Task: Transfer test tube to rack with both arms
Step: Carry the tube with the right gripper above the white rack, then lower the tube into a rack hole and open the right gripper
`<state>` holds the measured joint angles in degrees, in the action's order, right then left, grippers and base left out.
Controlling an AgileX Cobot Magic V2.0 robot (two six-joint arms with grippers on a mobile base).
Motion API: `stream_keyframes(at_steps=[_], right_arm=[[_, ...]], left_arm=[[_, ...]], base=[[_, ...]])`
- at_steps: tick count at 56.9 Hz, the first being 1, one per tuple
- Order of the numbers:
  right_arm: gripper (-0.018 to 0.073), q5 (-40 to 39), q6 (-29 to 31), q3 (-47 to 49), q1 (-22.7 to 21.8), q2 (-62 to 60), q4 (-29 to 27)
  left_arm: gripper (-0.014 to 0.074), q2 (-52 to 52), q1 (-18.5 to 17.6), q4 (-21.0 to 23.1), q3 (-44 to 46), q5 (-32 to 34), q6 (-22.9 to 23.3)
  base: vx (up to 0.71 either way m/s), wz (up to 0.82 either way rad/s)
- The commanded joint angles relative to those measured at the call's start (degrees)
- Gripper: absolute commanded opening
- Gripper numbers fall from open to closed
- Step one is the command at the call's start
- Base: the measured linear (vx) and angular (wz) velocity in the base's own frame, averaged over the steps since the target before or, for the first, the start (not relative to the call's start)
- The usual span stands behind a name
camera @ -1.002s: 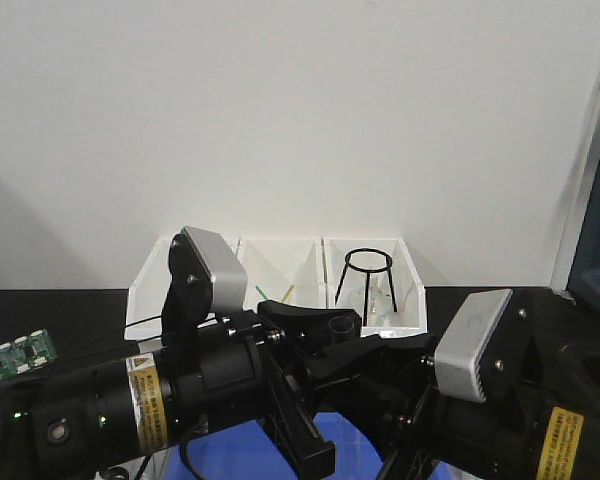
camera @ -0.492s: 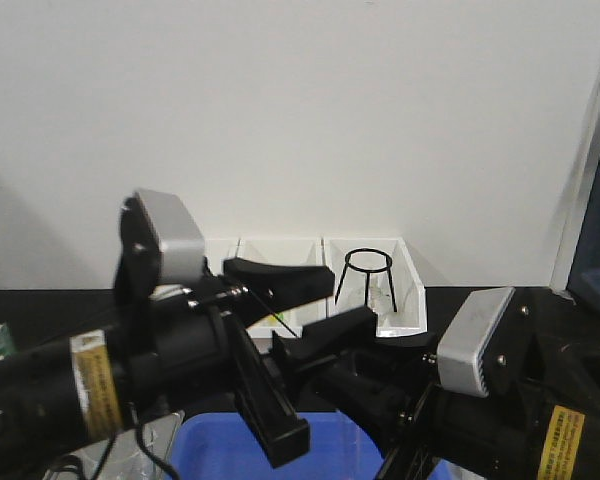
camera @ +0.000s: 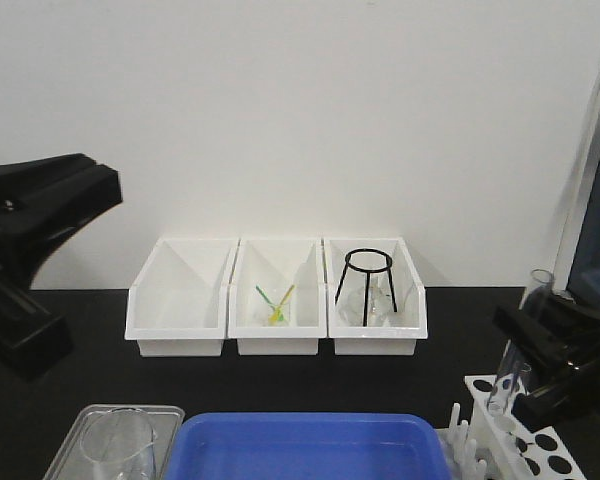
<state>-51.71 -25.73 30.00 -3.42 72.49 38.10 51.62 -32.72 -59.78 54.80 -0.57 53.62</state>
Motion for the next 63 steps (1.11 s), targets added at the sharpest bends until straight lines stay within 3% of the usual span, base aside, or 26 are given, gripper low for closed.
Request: stream_keyframes(at_steps=[1,9,17,29,63], right_arm=[[-0.0008,-6.3,5.0,-0.1,-1.7,-1.3,-6.0],[-0.0008,-7.3,8.9,-2.8,-2.3,1.0,-9.1],[-0.0008,-14.2,11.7,-5.5,-2.3,5.7,-11.9],[-0.0008,-19.5,11.9,-5.5,-2.3,10.8,-14.0],[-0.0008,-19.5,15.0,-5.5,-2.3,20.5,-13.3]], left_arm=[[-0.0008,-1.4,-0.2,0.7,0.9,-1.3,0.3],[-0.0008,-1.9,-0.2,0.7,0.9,-2.7,0.5],[-0.0008,-1.7,-0.2,0.7,0.9,-3.1,0.5],[-0.0008,-1.7,-0.2,0.7,0.9,-3.5,0.5],[-0.0008,-1.7,-0.2,0.7,0.9,-3.5,0.5]], base=[[0.00,0.00],[0.00,0.00],[0.00,0.00],[0.00,0.00],[0.00,0.00]])
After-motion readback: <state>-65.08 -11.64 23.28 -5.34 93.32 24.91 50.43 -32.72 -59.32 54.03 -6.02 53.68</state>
